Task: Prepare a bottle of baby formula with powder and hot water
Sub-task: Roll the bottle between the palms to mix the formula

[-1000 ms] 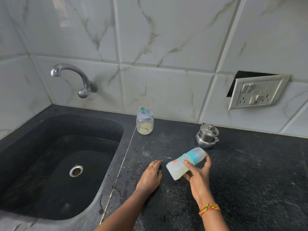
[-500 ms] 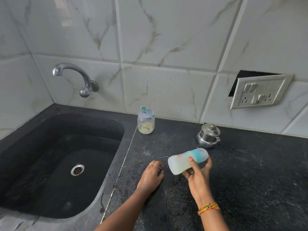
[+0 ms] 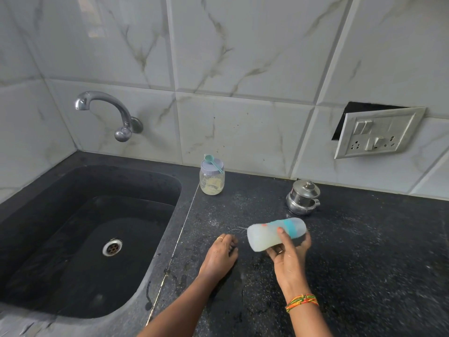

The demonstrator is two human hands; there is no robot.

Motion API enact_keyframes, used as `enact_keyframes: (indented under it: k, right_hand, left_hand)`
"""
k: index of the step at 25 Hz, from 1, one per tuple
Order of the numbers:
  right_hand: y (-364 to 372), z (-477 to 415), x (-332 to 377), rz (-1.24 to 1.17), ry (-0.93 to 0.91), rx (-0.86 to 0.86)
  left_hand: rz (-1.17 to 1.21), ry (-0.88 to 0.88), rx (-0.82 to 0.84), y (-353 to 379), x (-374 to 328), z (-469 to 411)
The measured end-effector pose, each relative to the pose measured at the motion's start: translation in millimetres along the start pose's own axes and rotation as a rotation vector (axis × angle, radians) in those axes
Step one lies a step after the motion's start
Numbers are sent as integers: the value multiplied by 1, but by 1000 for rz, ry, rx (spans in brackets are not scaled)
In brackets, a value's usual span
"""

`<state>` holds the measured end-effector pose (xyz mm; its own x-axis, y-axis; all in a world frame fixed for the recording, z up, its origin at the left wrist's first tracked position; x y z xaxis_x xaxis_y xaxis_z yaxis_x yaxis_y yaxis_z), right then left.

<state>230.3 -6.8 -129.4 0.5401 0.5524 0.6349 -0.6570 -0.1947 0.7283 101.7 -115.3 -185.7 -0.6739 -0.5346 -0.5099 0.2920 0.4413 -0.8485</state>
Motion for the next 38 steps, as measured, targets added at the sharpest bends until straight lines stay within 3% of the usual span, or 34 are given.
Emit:
enact_keyframes:
  k: [2, 5, 9, 12, 16, 20, 23, 26, 30, 34, 38]
  right_hand:
    - [0, -1, 0, -31, 13, -19]
    - [4, 2, 2, 117, 4, 61]
    - [-6, -3, 1, -98, 14, -69]
    - [-2, 1, 2, 70, 4, 17]
    - [-7, -2, 1, -132, 12, -86]
    - [-3, -3, 4, 18, -1, -15]
    - [-5, -6, 4, -146, 16, -97]
    - [-2, -3, 5, -6, 16, -18]
    - [-6, -4, 5, -111, 19, -74]
    - [-3, -2, 4, 44, 42, 8]
    - [-3, -2, 1, -101, 58, -39]
  left_hand:
    - [2, 1, -4, -1, 0, 1]
    - [-3, 10, -11, -1, 0, 1]
    - [12, 7, -9, -1, 0, 2]
    - [19, 6, -14, 0, 1, 1]
    - [30, 3, -12, -1, -1, 1]
    - [31, 10, -14, -1, 0, 1]
    - [36, 8, -17, -2, -1, 2]
    - [31, 14, -19, -2, 0, 1]
    - [25, 13, -16, -1, 0, 1]
    - [19, 10, -15, -1, 1, 1]
    - [10, 7, -11, -2, 0, 1]
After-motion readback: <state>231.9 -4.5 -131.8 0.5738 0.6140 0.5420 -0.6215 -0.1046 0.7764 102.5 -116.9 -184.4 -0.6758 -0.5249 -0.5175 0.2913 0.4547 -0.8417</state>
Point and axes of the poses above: each hand's wrist, its own z-axis away from the middle knuckle, its own y-axis out of the palm, x = y × z, the point moved 4 cm from there along -z, towards the middle knuckle, and after that the axes turned 11 degrees about -z, right-handed, at the moved point
